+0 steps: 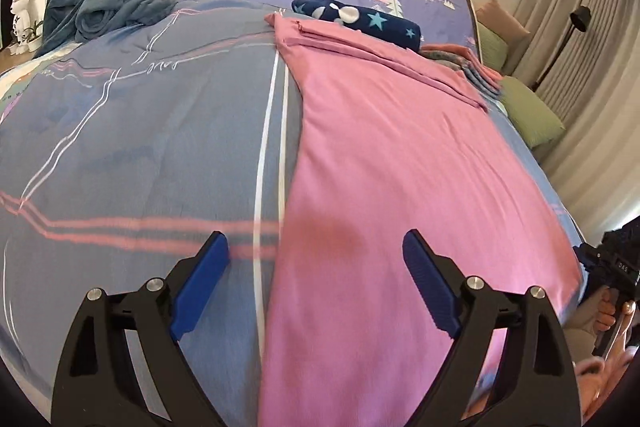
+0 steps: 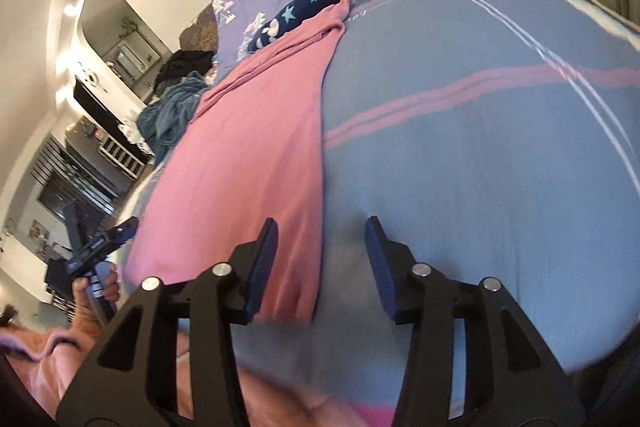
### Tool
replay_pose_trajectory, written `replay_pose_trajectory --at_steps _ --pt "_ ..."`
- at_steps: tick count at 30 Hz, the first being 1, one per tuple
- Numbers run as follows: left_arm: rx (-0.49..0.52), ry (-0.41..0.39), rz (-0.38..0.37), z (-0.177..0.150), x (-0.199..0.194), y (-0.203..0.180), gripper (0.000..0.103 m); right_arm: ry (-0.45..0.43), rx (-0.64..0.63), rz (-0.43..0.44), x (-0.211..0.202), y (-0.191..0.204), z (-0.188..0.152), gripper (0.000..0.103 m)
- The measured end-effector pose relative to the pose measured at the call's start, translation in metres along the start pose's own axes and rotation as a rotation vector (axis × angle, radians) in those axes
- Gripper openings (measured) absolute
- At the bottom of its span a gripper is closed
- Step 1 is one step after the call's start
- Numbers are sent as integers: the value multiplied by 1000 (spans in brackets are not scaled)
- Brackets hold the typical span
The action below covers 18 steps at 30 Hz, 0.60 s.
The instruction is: Fold small clothes
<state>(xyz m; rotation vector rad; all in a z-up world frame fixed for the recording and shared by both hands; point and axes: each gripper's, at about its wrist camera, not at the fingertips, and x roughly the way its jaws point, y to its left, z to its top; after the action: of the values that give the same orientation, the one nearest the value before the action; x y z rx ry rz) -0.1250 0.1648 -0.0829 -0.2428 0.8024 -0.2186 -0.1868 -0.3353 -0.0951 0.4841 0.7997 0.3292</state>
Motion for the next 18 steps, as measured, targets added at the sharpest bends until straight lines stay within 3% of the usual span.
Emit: replay_pose_trajectory --at_steps 6,13,16,18 --pt "-4 -7 8 -27 -21 3 89 31 -28 26 -8 16 -24 58" --pt "-57 -32 -81 -57 -45 11 89 46 16 67 -1 15 -23 59" --pt "-75 -44 -108 -62 -46 13 89 64 57 105 7 14 -18 41" --pt "-80 -46 -110 -61 -44 13 88 82 99 118 15 11 -14 22"
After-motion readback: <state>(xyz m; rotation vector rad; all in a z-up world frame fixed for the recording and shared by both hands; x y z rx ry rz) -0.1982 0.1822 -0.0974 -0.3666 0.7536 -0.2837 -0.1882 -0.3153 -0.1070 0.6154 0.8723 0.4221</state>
